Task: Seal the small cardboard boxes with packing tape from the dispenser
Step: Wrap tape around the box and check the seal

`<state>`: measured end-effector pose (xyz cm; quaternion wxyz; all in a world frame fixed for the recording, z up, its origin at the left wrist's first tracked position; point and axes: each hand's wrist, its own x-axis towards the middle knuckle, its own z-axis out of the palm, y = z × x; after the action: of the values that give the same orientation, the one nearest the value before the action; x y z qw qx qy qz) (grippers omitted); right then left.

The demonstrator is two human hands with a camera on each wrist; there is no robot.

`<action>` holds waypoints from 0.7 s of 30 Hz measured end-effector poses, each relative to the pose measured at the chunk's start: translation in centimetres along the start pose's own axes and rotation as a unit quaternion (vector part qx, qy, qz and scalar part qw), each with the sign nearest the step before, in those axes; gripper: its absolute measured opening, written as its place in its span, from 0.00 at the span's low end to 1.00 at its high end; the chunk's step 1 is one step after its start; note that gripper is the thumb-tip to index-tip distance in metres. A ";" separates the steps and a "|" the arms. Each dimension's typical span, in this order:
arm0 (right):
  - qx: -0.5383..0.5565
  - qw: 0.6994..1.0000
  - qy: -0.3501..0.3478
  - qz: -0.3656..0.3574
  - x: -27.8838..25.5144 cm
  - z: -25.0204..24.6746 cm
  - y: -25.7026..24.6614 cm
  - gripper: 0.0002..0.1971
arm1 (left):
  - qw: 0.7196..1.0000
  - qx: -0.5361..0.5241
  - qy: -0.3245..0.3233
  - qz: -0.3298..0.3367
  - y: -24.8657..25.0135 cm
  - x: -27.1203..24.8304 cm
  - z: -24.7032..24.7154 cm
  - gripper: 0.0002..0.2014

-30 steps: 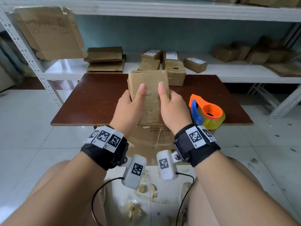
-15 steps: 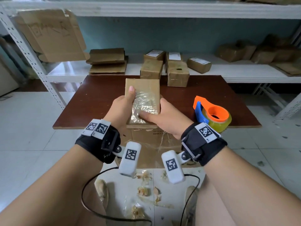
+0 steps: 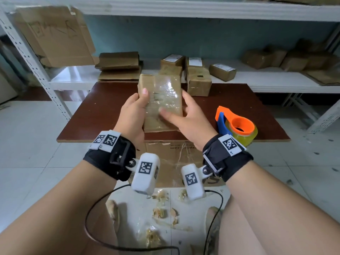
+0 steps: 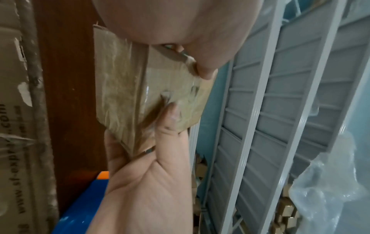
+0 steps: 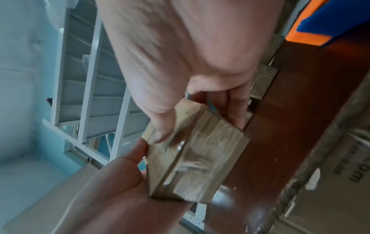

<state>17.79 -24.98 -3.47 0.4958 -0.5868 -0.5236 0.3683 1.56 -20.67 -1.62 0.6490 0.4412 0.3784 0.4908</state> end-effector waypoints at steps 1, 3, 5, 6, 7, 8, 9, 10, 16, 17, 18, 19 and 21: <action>0.042 0.999 0.026 0.021 -0.4 0.1 -0.4 0.39 | 0.999 0.041 -0.010 0.012 -0.1 -0.1 0.2 0.25; 0.071 0.993 0.092 0.023 -0.8 0.2 -0.6 0.33 | 0.990 0.128 -0.012 0.054 -0.7 -0.4 0.8 0.35; 0.018 0.989 0.144 -0.037 -0.8 0.1 -0.6 0.29 | 0.988 0.133 -0.001 0.084 -1.2 -0.9 1.5 0.41; -0.001 0.986 0.155 -0.067 -0.9 0.0 -0.6 0.27 | 0.990 0.109 0.005 0.091 -1.3 -0.6 1.5 0.42; -0.014 0.983 0.161 -0.082 -0.9 -0.1 -0.6 0.28 | 0.993 0.073 0.007 0.088 -1.1 -0.4 1.5 0.42; -0.020 0.982 0.166 -0.089 -0.8 -0.2 -0.8 0.30 | 0.996 0.041 0.009 0.079 -0.8 -0.1 1.3 0.42; -0.029 0.980 0.176 -0.086 -0.6 -0.3 -0.9 0.32 | 0.998 0.019 0.007 0.065 -0.6 0.5 0.8 0.41; -0.026 0.981 0.178 -0.077 -0.5 -0.4 -1.0 0.32 | 0.999 0.004 0.000 0.048 -0.1 0.6 0.6 0.40; -0.091 0.985 0.144 -0.009 -1.0 0.1 -0.8 0.45 | 0.992 0.111 -0.049 0.047 -0.8 0.0 1.8 0.50; -0.103 0.982 0.158 -0.022 -0.8 -0.1 -0.7 0.43 | 0.990 0.119 -0.043 0.066 -1.2 -0.5 2.4 0.48; -0.115 0.977 0.175 -0.040 -0.6 -0.5 -1.0 0.40 | 0.990 0.111 -0.037 0.078 -1.9 -0.6 2.7 0.45; -0.127 0.972 0.188 -0.062 -0.4 -1.0 -1.3 0.38 | 0.991 0.096 -0.039 0.083 -2.3 -0.6 3.0 0.43; -0.138 0.967 0.193 -0.089 -0.1 -1.7 -1.7 0.36 | 0.991 0.078 -0.052 0.098 -2.5 -0.9 3.0 0.42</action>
<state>19.02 -25.48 -1.45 0.5324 -0.6609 -0.5136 0.1264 4.87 -22.45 -2.92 0.5805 0.5503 0.3360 0.4972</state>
